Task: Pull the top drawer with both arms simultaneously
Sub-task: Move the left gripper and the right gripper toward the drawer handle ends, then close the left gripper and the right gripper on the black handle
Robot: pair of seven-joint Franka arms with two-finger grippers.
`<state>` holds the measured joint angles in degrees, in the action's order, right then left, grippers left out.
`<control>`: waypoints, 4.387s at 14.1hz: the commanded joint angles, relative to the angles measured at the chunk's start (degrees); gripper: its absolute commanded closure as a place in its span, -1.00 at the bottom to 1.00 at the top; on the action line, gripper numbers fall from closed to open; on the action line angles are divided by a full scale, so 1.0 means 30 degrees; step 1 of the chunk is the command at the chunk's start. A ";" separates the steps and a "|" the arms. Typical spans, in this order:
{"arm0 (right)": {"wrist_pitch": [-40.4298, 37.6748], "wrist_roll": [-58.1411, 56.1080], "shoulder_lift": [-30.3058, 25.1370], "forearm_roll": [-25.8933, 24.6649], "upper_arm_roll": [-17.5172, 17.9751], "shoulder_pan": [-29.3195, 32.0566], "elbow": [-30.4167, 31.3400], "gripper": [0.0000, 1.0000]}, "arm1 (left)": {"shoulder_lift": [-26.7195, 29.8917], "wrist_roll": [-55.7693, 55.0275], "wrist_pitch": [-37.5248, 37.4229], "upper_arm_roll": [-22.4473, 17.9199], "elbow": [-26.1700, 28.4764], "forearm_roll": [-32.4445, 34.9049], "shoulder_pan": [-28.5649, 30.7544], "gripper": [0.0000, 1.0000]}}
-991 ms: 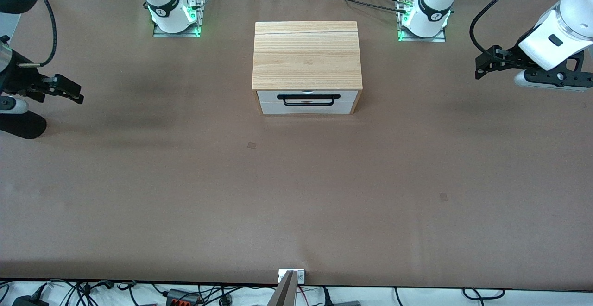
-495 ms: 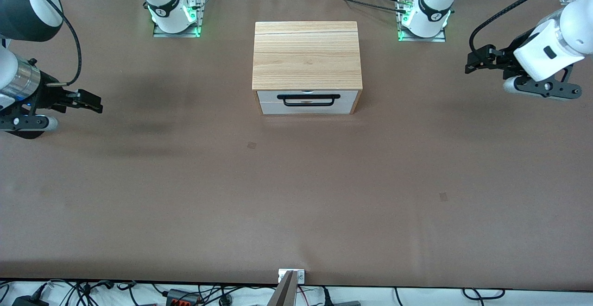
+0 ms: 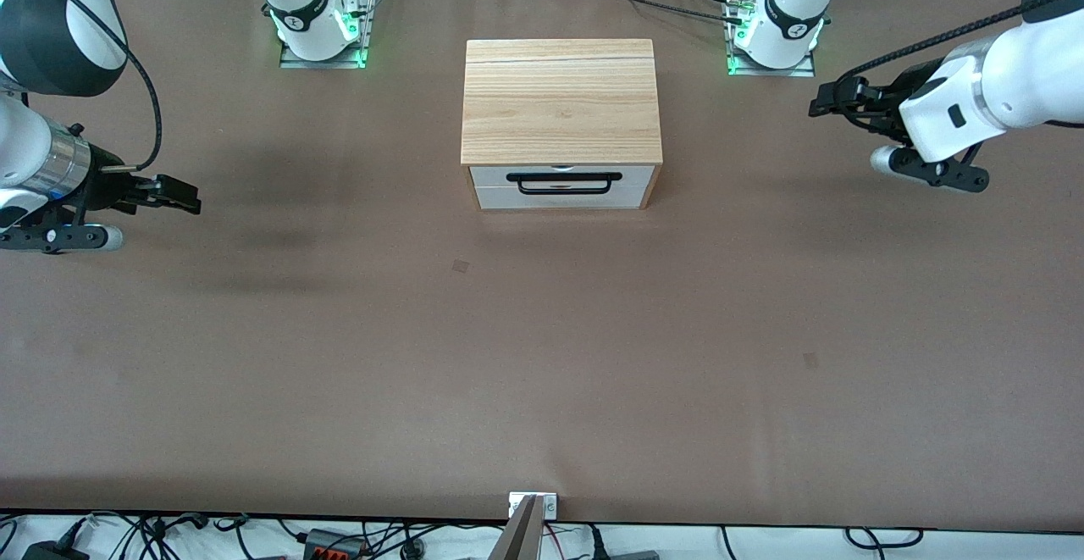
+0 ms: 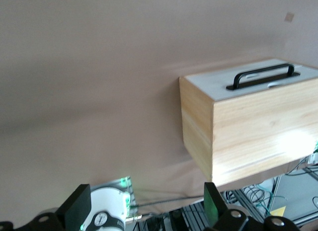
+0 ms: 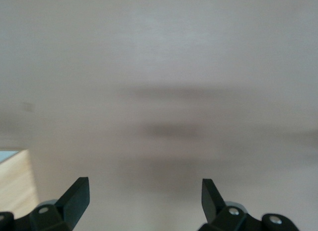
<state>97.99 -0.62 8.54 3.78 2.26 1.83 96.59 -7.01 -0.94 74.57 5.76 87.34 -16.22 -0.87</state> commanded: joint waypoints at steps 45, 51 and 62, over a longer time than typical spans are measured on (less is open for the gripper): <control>-0.0317 -2.0241 0.9633 3.2606 0.0008 -0.8636 0.5215 -1.00 | -0.6863 2.7619 1.3463 0.5052 1.3984 -2.8929 0.0378 0.54; -0.0230 -2.0272 0.9895 3.2607 0.0008 -0.8606 0.5069 0.03 | -0.6863 2.8350 1.3405 0.5052 1.3984 -2.8900 0.0350 0.95; -0.0113 -2.1004 1.0629 3.3456 0.0008 -0.8929 0.4658 0.59 | -0.7127 2.9025 1.3375 0.5023 1.3954 -2.8784 0.0378 0.99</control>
<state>97.98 -62.37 40.02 102.96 2.26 -24.38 111.50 -27.61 83.08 113.57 20.55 129.08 -101.43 0.11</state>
